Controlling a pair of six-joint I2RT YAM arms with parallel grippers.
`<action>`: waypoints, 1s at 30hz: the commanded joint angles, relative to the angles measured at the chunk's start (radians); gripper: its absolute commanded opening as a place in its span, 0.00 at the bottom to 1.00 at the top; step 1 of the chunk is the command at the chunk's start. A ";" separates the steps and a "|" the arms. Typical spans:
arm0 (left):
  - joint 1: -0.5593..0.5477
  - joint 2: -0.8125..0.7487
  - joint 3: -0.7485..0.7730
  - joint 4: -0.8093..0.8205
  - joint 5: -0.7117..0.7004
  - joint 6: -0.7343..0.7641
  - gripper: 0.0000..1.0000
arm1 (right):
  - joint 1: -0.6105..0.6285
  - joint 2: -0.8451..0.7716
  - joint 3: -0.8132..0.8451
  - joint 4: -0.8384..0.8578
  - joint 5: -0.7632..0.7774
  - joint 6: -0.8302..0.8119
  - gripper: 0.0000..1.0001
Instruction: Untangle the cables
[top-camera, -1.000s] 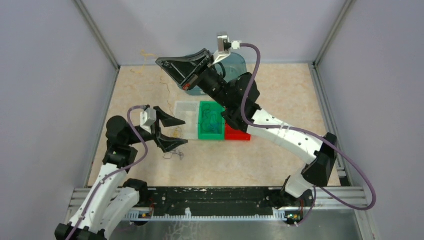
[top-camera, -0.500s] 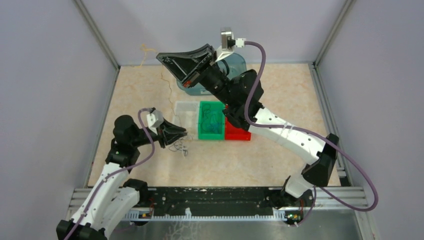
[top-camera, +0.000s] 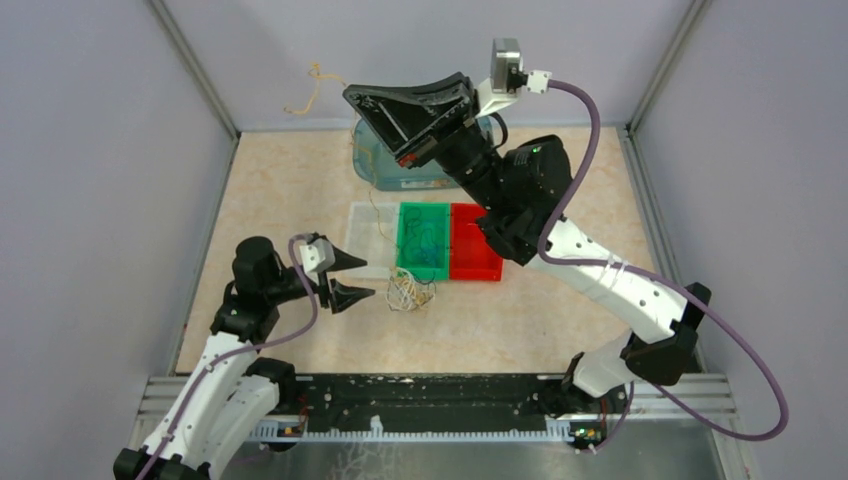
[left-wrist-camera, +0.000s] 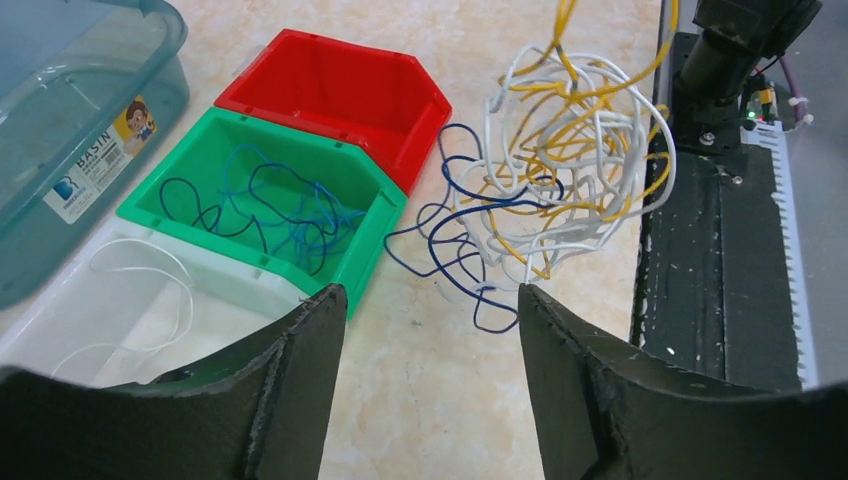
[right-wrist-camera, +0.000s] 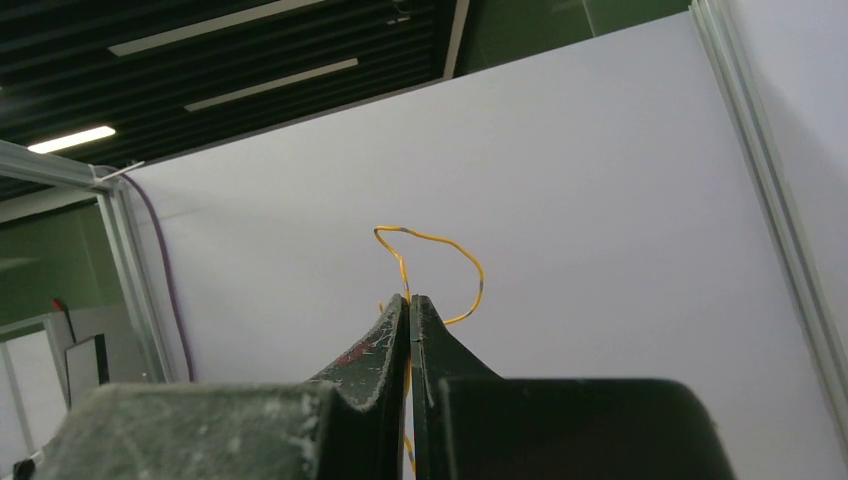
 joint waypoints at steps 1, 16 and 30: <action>-0.003 -0.007 0.001 0.091 0.058 -0.068 0.72 | -0.010 -0.018 0.032 0.021 -0.010 0.020 0.00; -0.030 0.037 0.022 0.151 0.173 -0.128 0.65 | -0.010 0.036 0.015 0.076 -0.043 0.140 0.00; -0.030 0.052 0.082 0.145 0.220 -0.120 0.70 | -0.009 0.043 -0.025 0.085 -0.061 0.174 0.00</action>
